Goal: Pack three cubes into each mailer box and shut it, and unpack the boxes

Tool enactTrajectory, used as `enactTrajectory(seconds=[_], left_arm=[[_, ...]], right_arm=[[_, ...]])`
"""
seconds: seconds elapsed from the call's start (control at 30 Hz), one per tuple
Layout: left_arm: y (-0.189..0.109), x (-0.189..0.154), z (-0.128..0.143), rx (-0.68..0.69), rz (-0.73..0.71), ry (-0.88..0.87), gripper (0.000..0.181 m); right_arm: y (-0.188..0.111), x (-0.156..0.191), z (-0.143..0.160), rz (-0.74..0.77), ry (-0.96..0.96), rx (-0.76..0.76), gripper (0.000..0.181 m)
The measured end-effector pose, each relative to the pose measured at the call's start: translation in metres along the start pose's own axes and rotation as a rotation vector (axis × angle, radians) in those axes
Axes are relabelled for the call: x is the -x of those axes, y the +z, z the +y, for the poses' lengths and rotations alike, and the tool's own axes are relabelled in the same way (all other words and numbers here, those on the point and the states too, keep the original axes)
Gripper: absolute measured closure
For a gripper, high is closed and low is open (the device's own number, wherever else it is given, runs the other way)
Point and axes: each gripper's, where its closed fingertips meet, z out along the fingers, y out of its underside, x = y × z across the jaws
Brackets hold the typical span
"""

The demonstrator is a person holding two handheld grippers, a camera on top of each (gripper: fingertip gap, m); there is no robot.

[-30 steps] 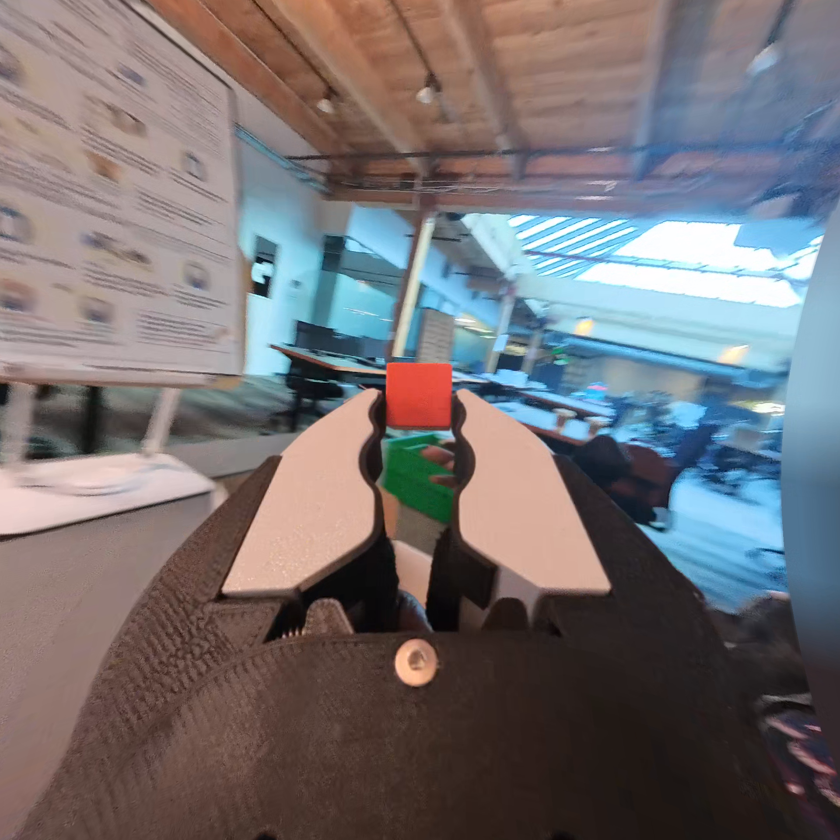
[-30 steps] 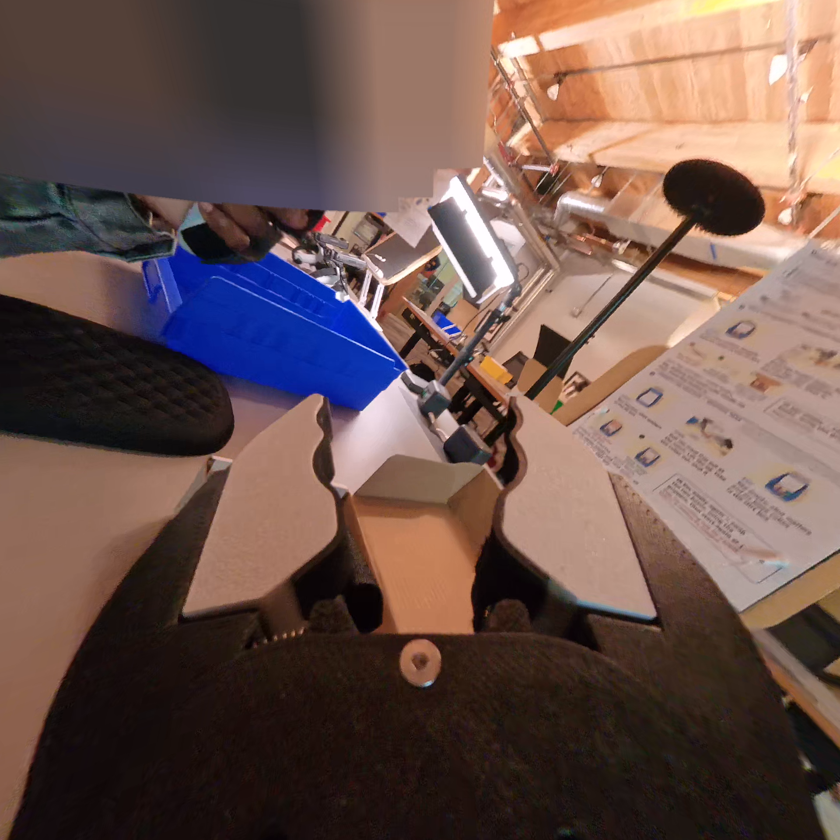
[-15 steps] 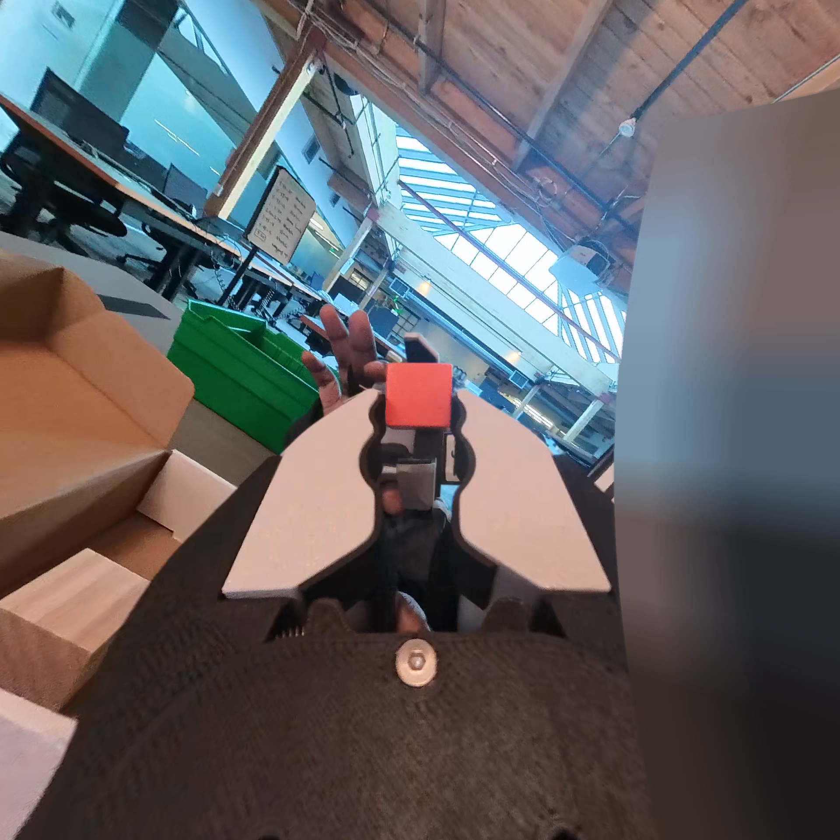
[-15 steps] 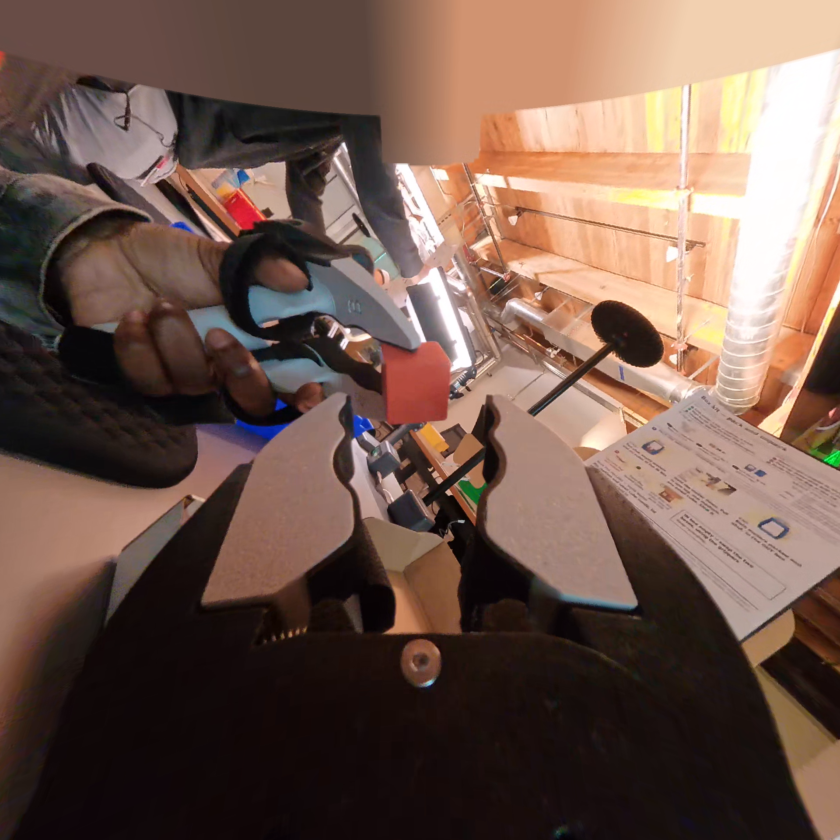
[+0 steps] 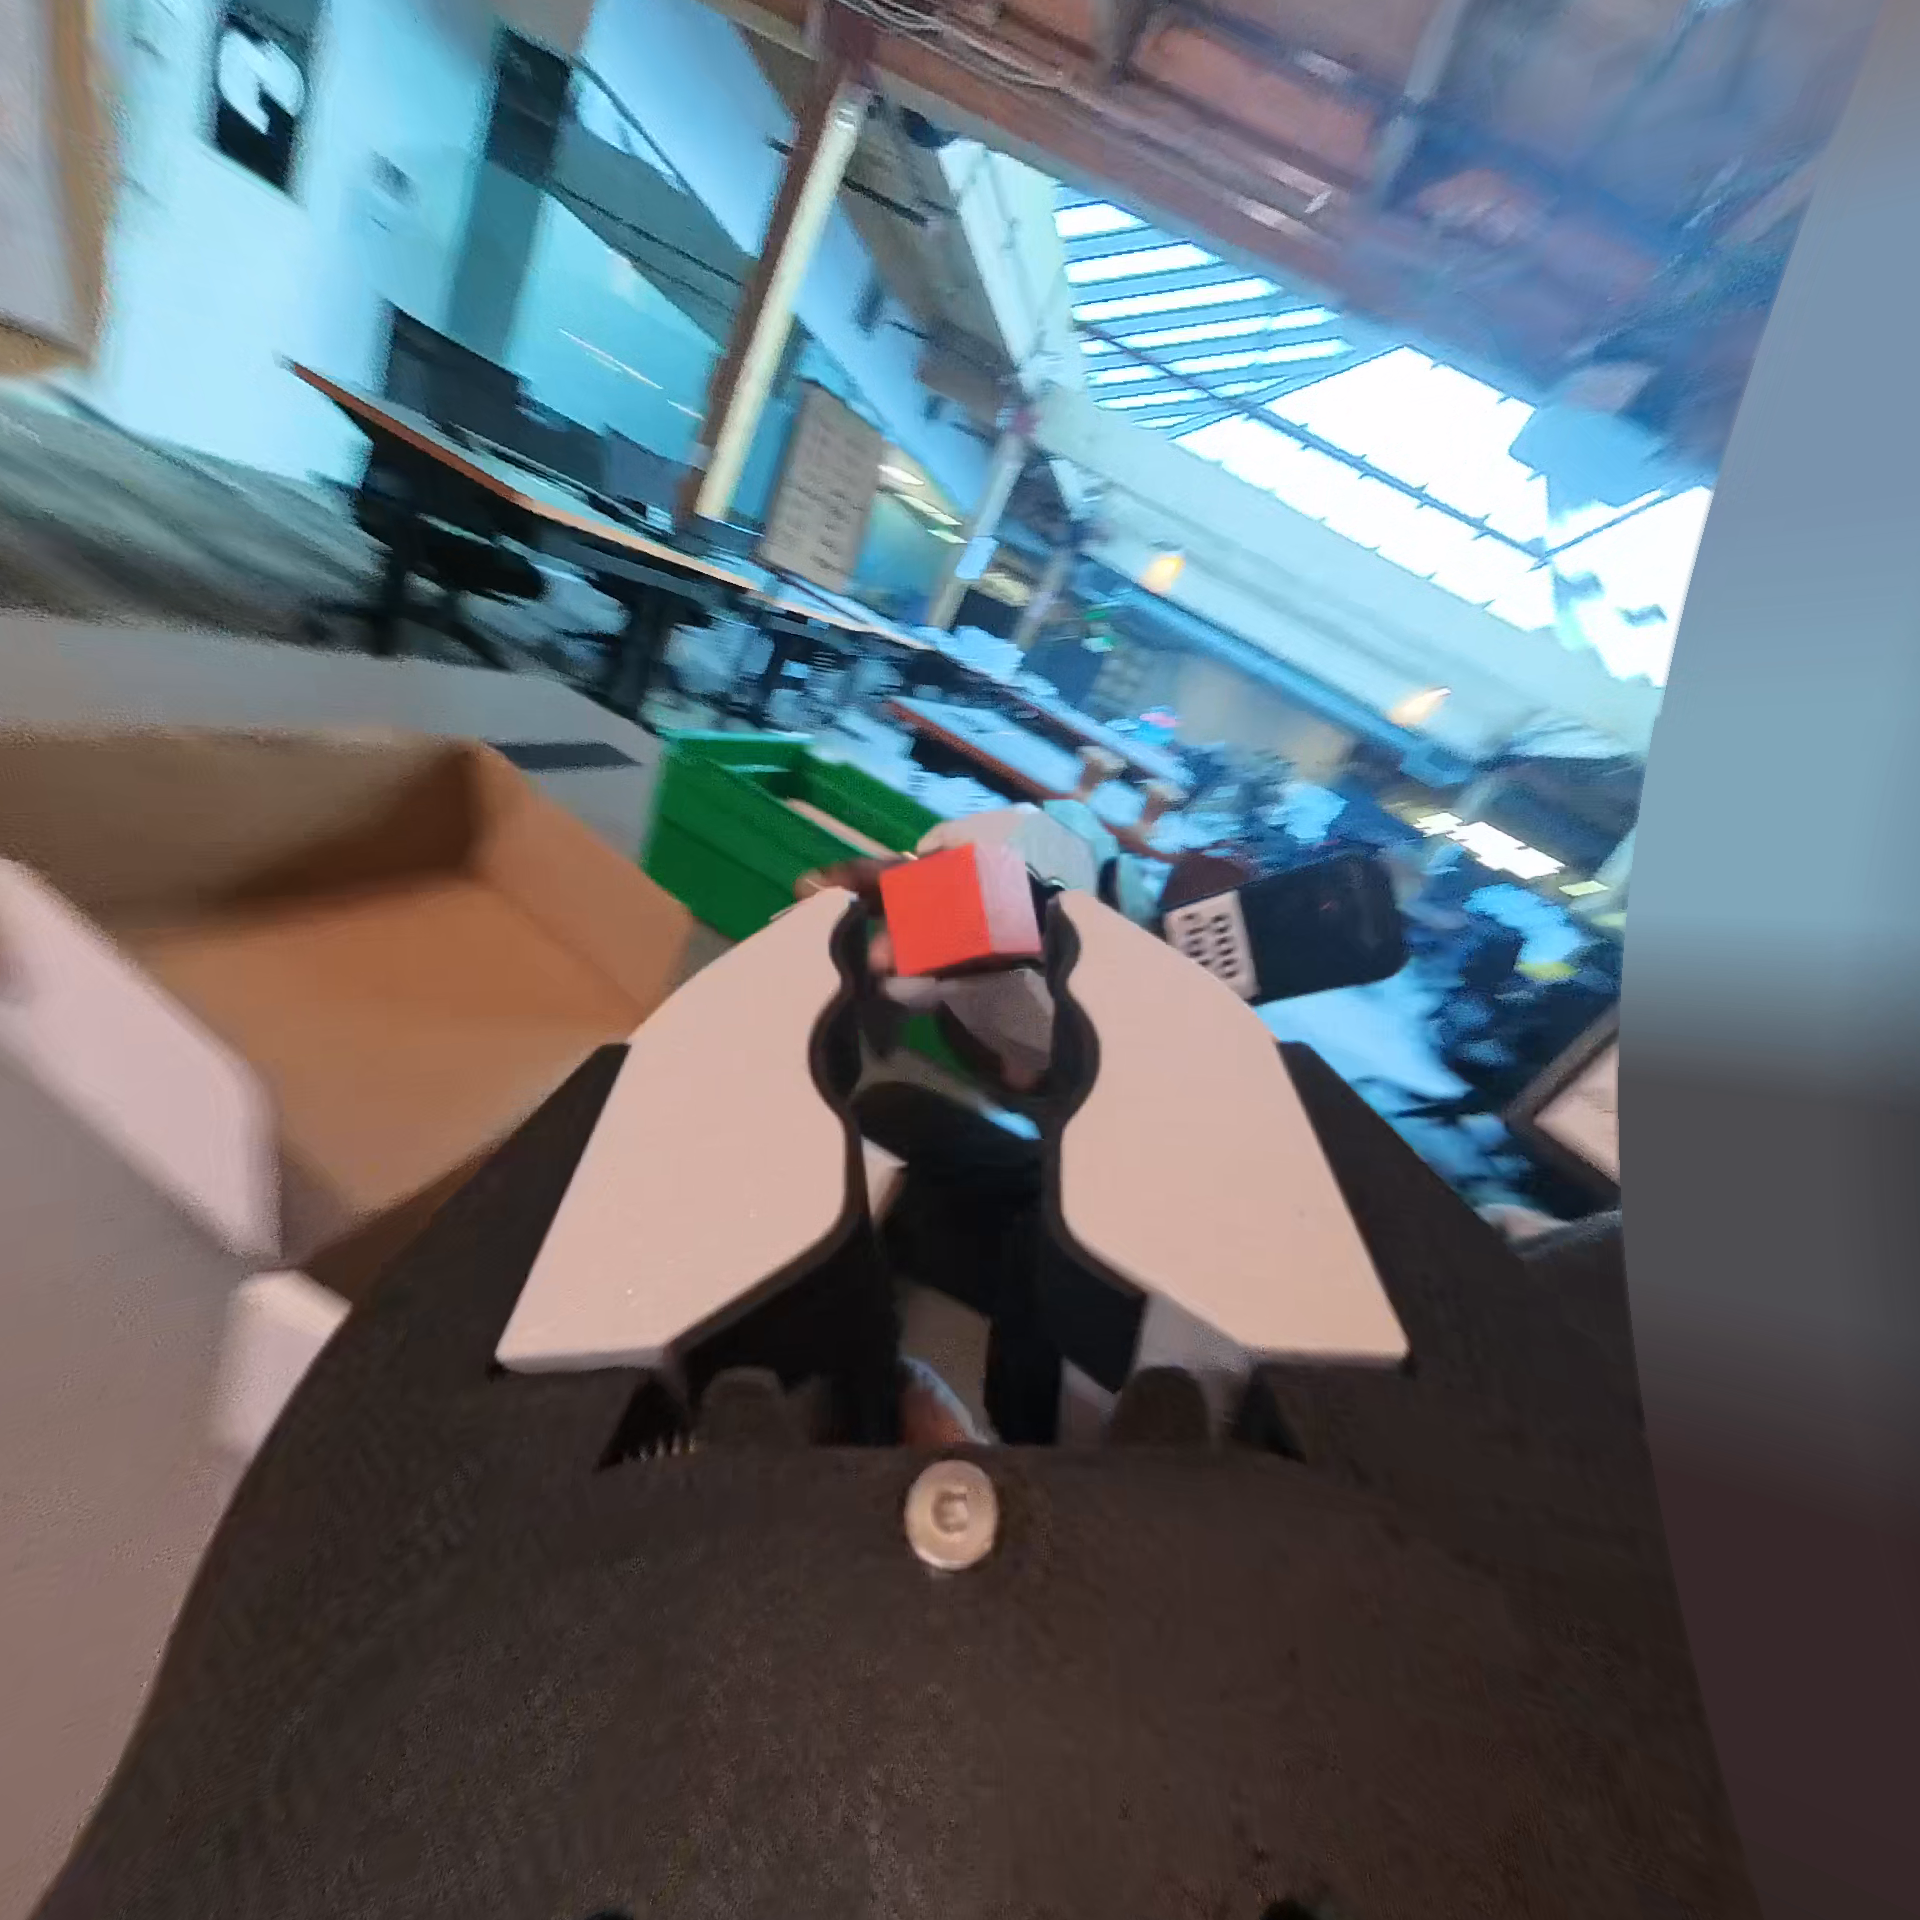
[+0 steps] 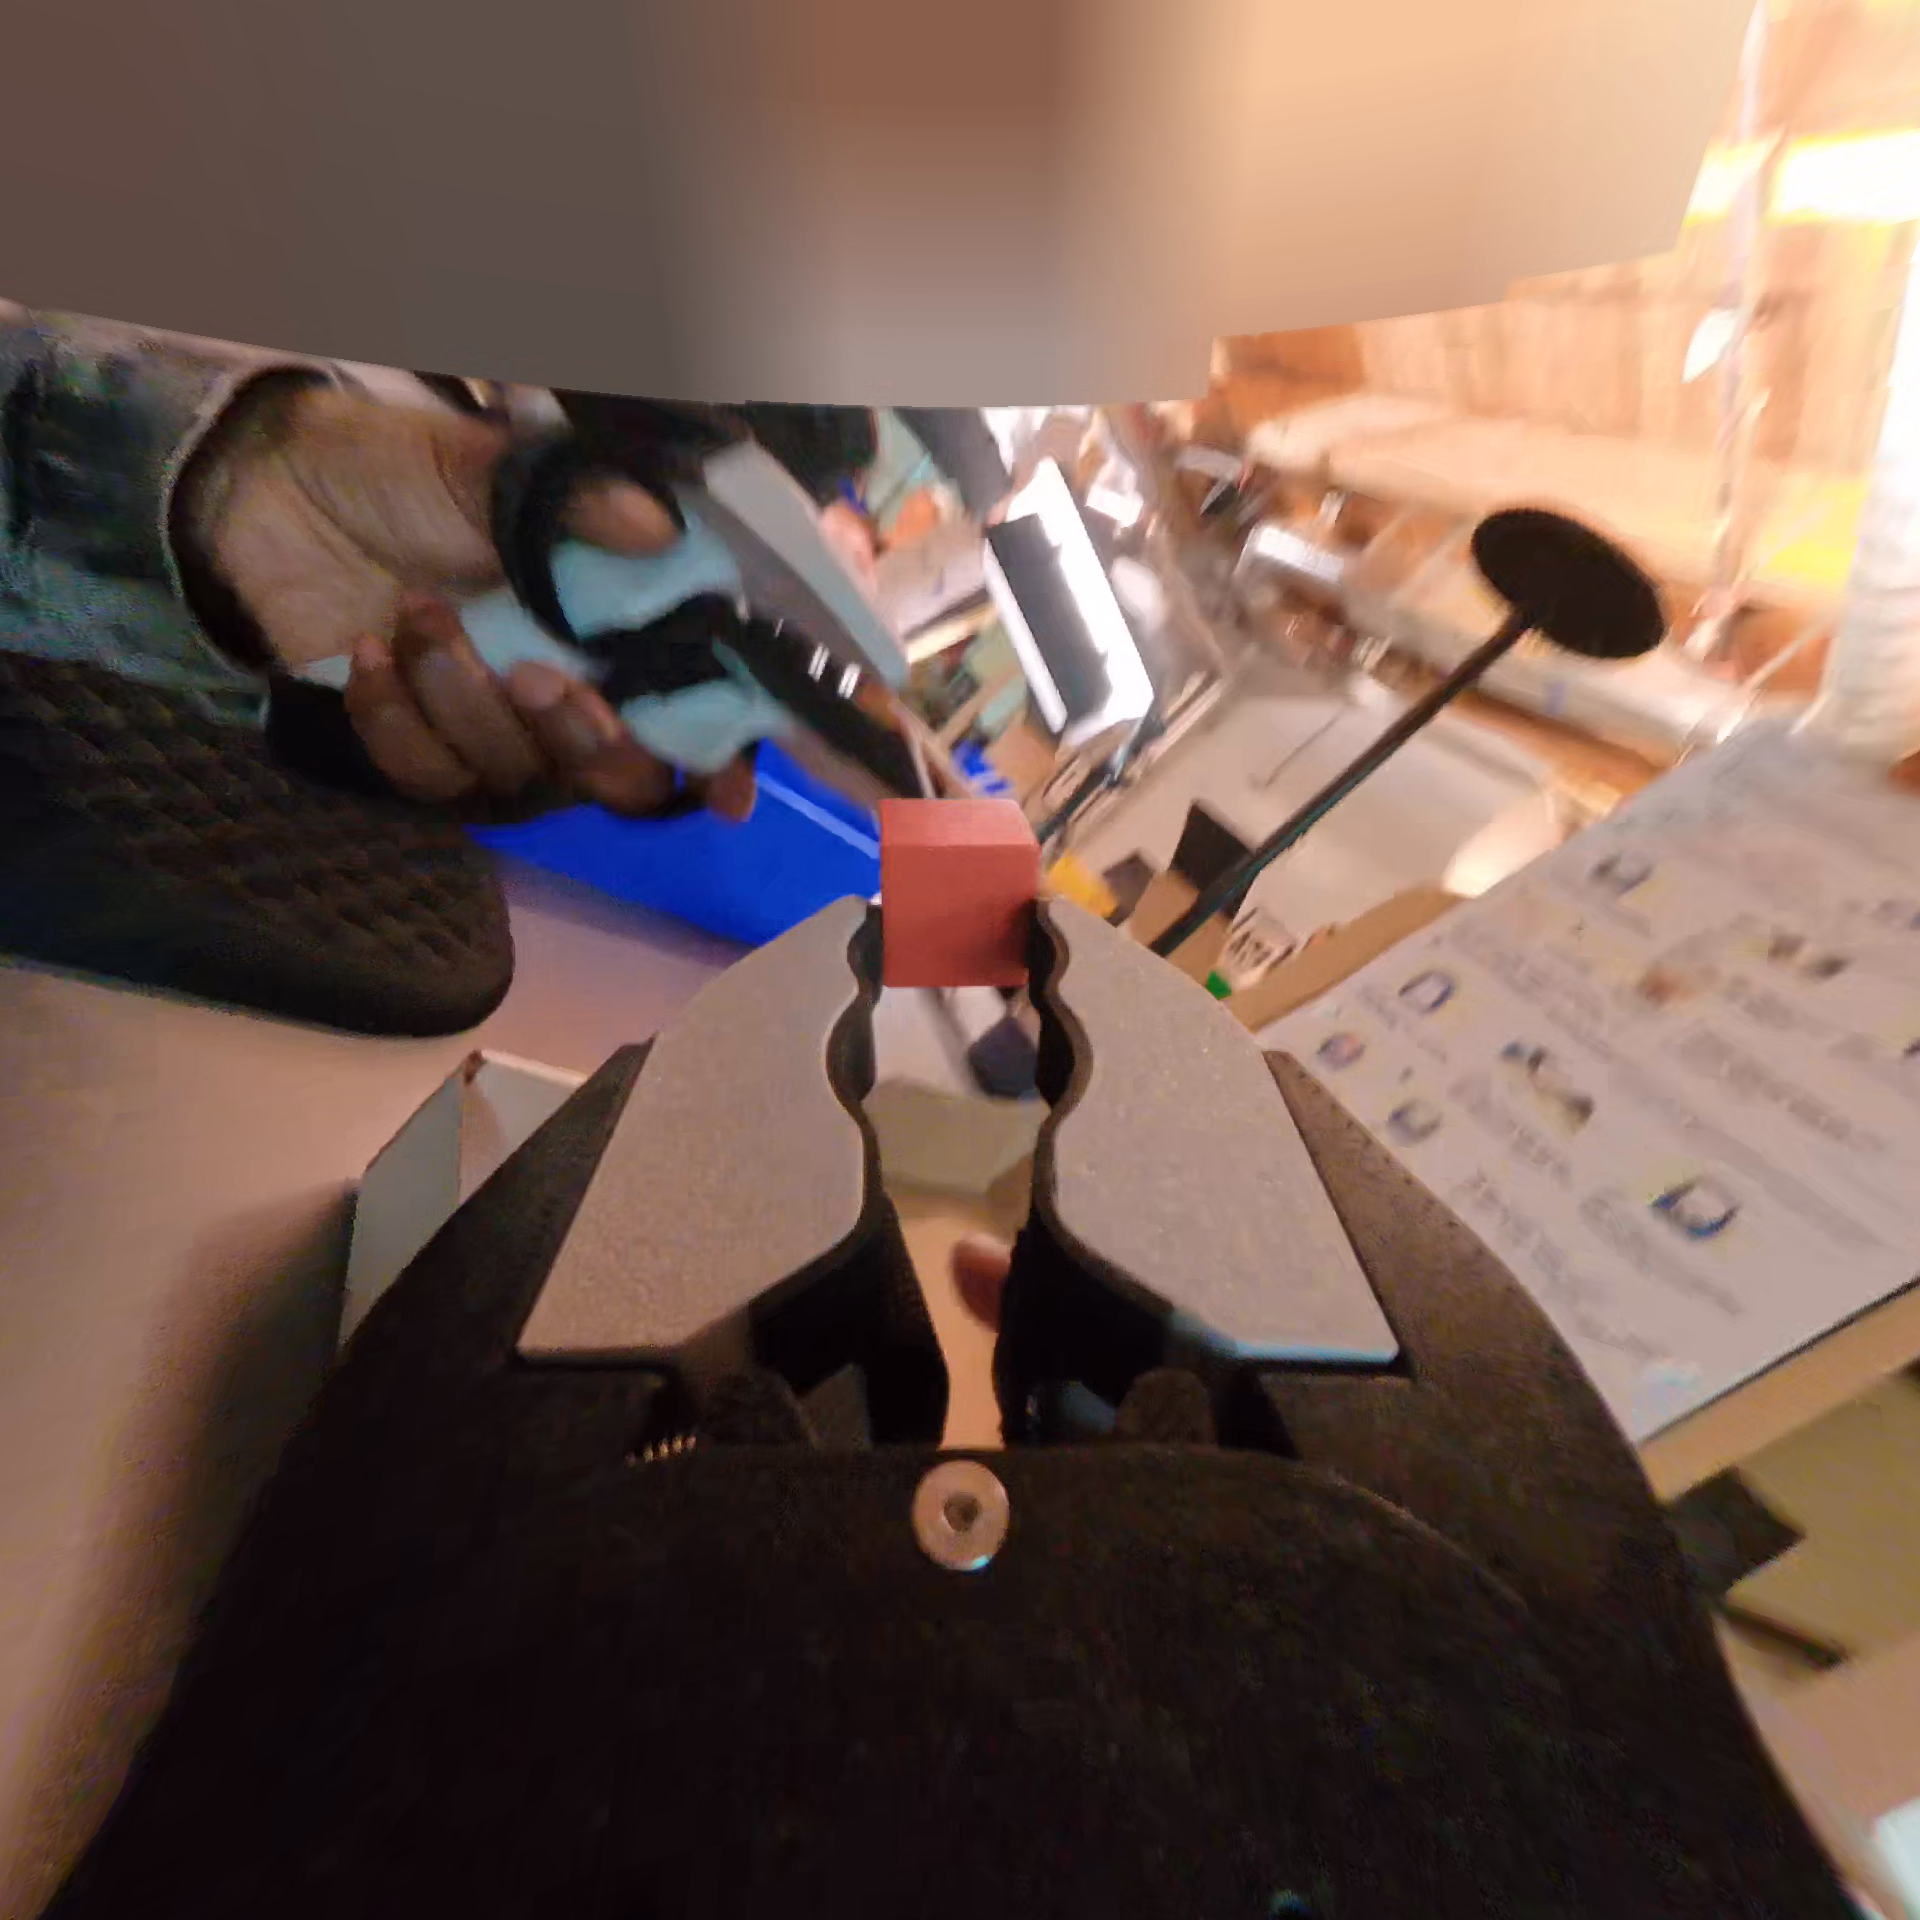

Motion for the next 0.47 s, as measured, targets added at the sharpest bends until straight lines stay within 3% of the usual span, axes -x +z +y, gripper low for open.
enactTrajectory(seconds=[0.1, 0.3, 0.47], left_arm=[[-0.034, 0.010, -0.034, -0.029, -0.177, 0.227, 0.144], [-0.130, 0.015, -0.104, -0.176, -0.515, 0.528, 0.144], [-0.186, 0.022, -0.122, -0.171, -0.682, 0.595, 0.144]], right_arm=[[-0.001, -0.003, 0.035, -0.021, 0.105, 0.197, 0.154], [-0.015, 0.038, 0.092, -0.252, 0.291, 0.641, 0.154], [-0.037, 0.063, 0.112, -0.442, 0.335, 0.882, 0.154]])
